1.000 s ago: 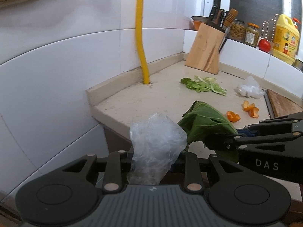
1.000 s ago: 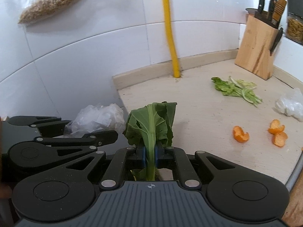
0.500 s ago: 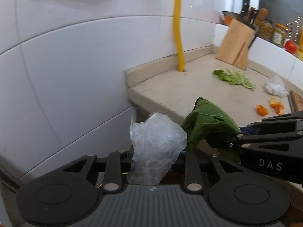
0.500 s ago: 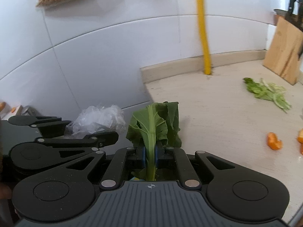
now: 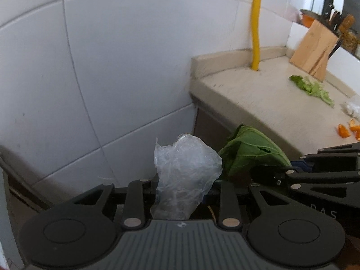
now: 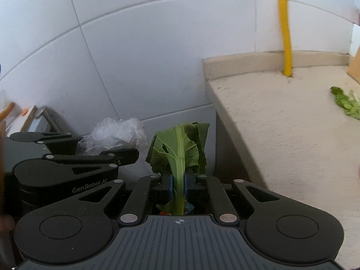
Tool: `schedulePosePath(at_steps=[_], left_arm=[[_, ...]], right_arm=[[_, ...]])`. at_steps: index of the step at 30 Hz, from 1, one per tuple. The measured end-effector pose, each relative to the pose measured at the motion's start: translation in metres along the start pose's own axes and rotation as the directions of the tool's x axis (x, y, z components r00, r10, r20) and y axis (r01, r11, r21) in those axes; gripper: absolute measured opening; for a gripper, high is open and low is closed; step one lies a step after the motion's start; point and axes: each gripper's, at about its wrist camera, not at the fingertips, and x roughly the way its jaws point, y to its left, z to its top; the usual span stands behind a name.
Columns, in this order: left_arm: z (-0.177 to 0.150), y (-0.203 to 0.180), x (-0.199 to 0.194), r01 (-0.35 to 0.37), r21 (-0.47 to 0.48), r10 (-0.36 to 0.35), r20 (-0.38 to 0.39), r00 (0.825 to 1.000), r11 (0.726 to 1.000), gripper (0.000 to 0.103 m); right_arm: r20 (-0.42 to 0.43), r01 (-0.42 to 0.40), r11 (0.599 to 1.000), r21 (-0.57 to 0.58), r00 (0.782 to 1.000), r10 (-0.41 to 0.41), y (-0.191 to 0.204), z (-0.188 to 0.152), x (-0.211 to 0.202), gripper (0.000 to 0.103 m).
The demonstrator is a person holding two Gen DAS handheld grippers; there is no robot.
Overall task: Collect trash
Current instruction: 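Carry the clear bag with the left tool while the right tool carries the leaf to the bin, then open the left tool to drop the bag while the right tool drops the leaf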
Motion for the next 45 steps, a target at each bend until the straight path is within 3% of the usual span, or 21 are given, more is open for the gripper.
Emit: schedulePosePath(at_steps=[8,15,21,31,45], left_arm=[[-0.001,0.017,0.018,-0.006,-0.060,0.002,-0.072,0.997,0.998,0.024],[0.001,0.034,0.039,-0.025,-0.115,0.007,-0.159,0.987,0.993,0.031],[-0.001,0.035,0.059,-0.076,-0.083,0.054,-0.239,0.970,0.994,0.039],[-0.005,0.051,0.082,-0.094,-0.179,0.025,-0.356,0.934,0.979,0.057],[-0.003,0.044,0.080,-0.093,-0.119,0.047,-0.343,0.938,0.989,0.058]], right_arm=[[-0.072,0.004,1.000,-0.005,0.997,-0.004,0.006,0.004,0.035,0.013],[-0.152,-0.014,1.000,0.017,0.988,0.016,0.009,0.003,0.065,0.018],[-0.220,-0.031,0.999,0.031,0.975,0.037,0.012,0.001,0.096,0.026],[-0.289,-0.031,0.993,0.118,0.955,0.064,-0.003,-0.007,0.131,0.032],[-0.306,-0.013,0.988,0.156,0.950,0.061,-0.011,-0.014,0.137,0.040]])
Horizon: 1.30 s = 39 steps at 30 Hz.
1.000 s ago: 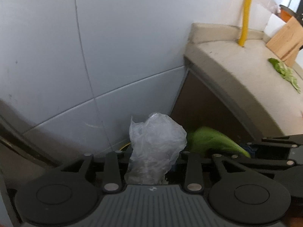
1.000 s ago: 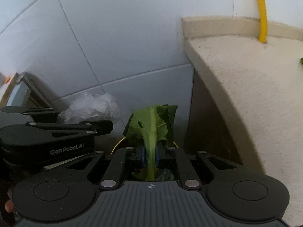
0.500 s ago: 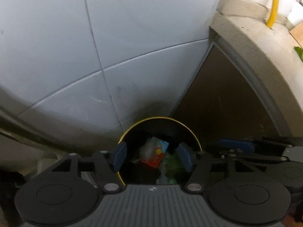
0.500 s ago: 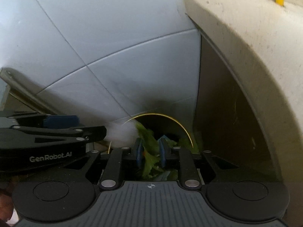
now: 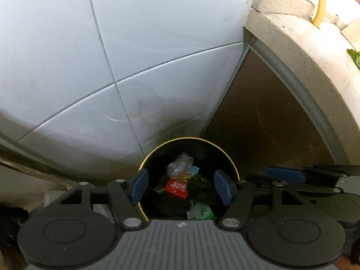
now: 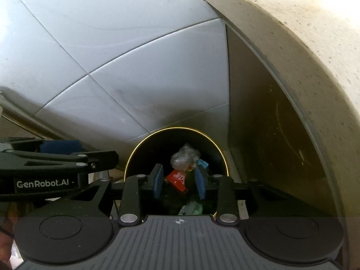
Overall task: Collect trash
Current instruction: 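Open the left tool to drop the bag while the right tool drops the leaf, then move both open tools back up to the countertop pile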
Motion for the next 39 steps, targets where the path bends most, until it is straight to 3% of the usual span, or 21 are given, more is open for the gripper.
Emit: schedulePosePath(at_steps=[6,8,10,17,29,39], left_arm=[[-0.001,-0.005,-0.007,-0.011,0.043,0.009,0.034,0.999,0.999,0.059],[-0.001,-0.008,-0.009,-0.013,0.062,0.011,0.046,0.999,0.998,0.059],[-0.002,-0.012,-0.012,-0.026,0.081,0.021,0.064,0.998,0.996,0.059],[-0.003,-0.022,-0.033,-0.097,0.133,0.066,0.221,0.973,0.986,0.059],[-0.010,-0.038,-0.050,-0.167,0.233,0.074,0.362,0.929,0.958,0.076],[-0.016,-0.045,-0.051,-0.221,0.271,0.106,0.384,0.917,0.937,0.078]], right_arm=[[-0.002,0.021,1.000,0.005,1.000,-0.021,-0.002,-0.006,-0.006,0.046],[0.002,0.018,1.000,0.009,1.000,-0.018,-0.003,-0.008,-0.010,0.056],[0.017,0.024,1.000,0.005,1.000,-0.024,-0.002,-0.010,-0.016,0.059],[0.083,0.043,0.999,-0.010,0.996,-0.042,0.006,-0.014,-0.039,0.073],[0.175,0.061,0.998,-0.018,0.983,-0.056,0.018,-0.032,-0.086,0.083],[0.223,0.081,0.997,0.019,0.971,-0.083,0.004,-0.051,-0.117,0.085]])
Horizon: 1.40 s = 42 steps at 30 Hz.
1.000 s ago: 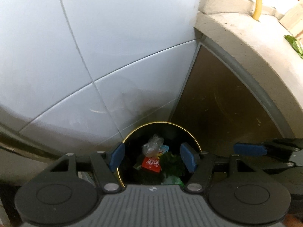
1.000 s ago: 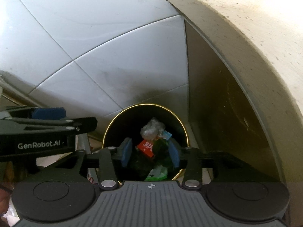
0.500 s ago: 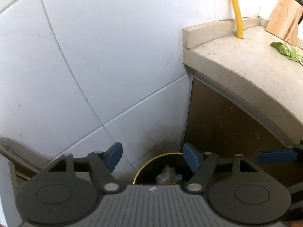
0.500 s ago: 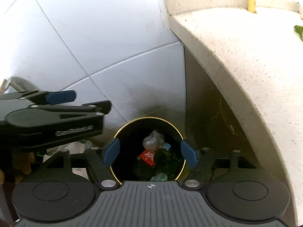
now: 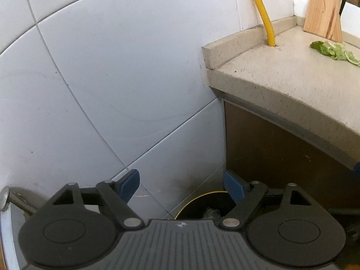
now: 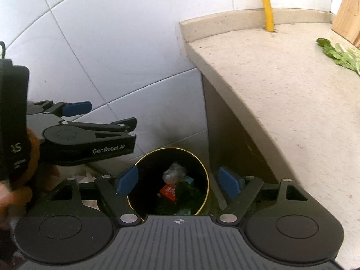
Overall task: Collect trash
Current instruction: 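Move both open tools back up to the countertop pile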
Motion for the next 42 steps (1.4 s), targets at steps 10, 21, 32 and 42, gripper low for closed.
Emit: schedulePosePath(at_steps=[10,21,32,42], left_arm=[[-0.005,-0.017,-0.005,0.013,0.098,-0.015,0.028,0.999,0.995,0.080],[0.014,-0.054,-0.033,0.147,0.086,-0.152,0.061,0.986,0.985,0.081],[0.072,-0.134,-0.054,0.328,0.176,-0.355,0.155,0.922,0.928,0.083],[0.128,-0.190,-0.042,0.383,0.274,-0.438,0.181,0.880,0.882,0.083]], right_arm=[[0.085,0.030,1.000,0.009,0.996,-0.031,-0.030,-0.003,-0.050,0.086],[0.238,0.193,0.974,0.115,0.947,-0.216,-0.104,-0.016,-0.109,0.087],[0.257,0.303,0.920,0.248,0.895,-0.364,-0.178,-0.018,-0.131,0.087],[0.254,0.335,0.892,0.305,0.874,-0.415,-0.227,-0.008,-0.138,0.088]])
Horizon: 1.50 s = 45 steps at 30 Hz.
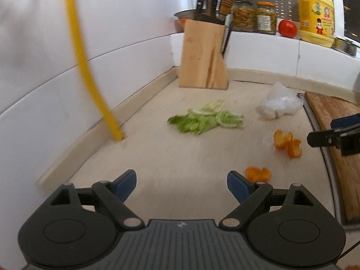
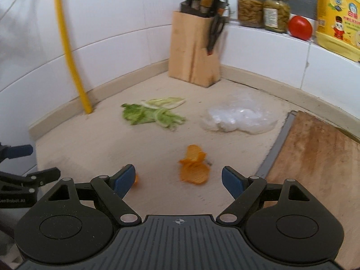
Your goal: Collect trash
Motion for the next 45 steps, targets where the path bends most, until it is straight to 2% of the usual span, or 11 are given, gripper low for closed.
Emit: schedulePosePath(at_steps=[10,15,20,23,25,26,30,34,37,40,45], left_arm=[[0.076,-0.011,0.078,0.100,0.116,-0.104,0.035,0.994,0.988,0.083],[0.105,-0.022,0.128,0.167,0.148,-0.169,-0.003,0.986,0.975,0.083],[0.121,-0.032,0.181,0.209,0.164,-0.196,-0.093,0.976,0.964,0.082],[0.127,-0.034,0.207,0.230,0.133,-0.210,-0.148,0.966,0.964,0.068],[0.131,-0.034,0.224,0.257,0.112,-0.227,-0.230,0.947,0.960,0.044],[0.131,-0.033,0.228,0.261,0.092,-0.233,-0.235,0.944,0.961,0.039],[0.134,-0.025,0.227,0.272,0.072,-0.243,-0.277,0.930,0.960,0.005],[0.133,-0.005,0.216,0.255,0.028,-0.239,-0.267,0.933,0.966,0.005],[0.131,0.022,0.193,0.254,-0.069,-0.263,-0.223,0.939,0.965,0.004],[0.129,0.044,0.169,0.231,-0.121,-0.251,-0.184,0.950,0.965,0.004],[0.105,0.068,0.127,0.221,-0.191,-0.255,-0.176,0.951,0.956,0.004]], right_arm=[[0.004,0.030,0.998,0.049,1.000,-0.030,-0.035,0.016,0.016,0.089],[-0.017,0.012,0.996,0.086,1.000,-0.011,-0.047,0.017,0.023,0.089],[-0.034,-0.011,0.992,0.129,0.999,0.016,-0.055,0.019,0.033,0.089],[-0.038,-0.014,0.989,0.148,0.999,0.020,-0.059,0.021,0.039,0.089],[-0.040,-0.017,0.986,0.163,0.999,0.024,-0.062,0.022,0.042,0.089],[-0.041,-0.017,0.986,0.169,0.999,0.024,-0.063,0.022,0.044,0.089],[-0.047,-0.017,0.983,0.183,0.999,0.026,-0.067,0.023,0.046,0.089],[-0.053,-0.023,0.980,0.199,0.998,0.034,-0.068,0.023,0.047,0.087],[-0.053,-0.026,0.983,0.182,0.998,0.037,-0.064,0.026,0.047,0.079],[-0.054,-0.039,0.987,0.155,0.997,0.047,-0.059,0.032,0.048,0.072],[-0.038,-0.072,0.993,0.095,0.996,0.076,-0.046,0.047,0.052,0.072]])
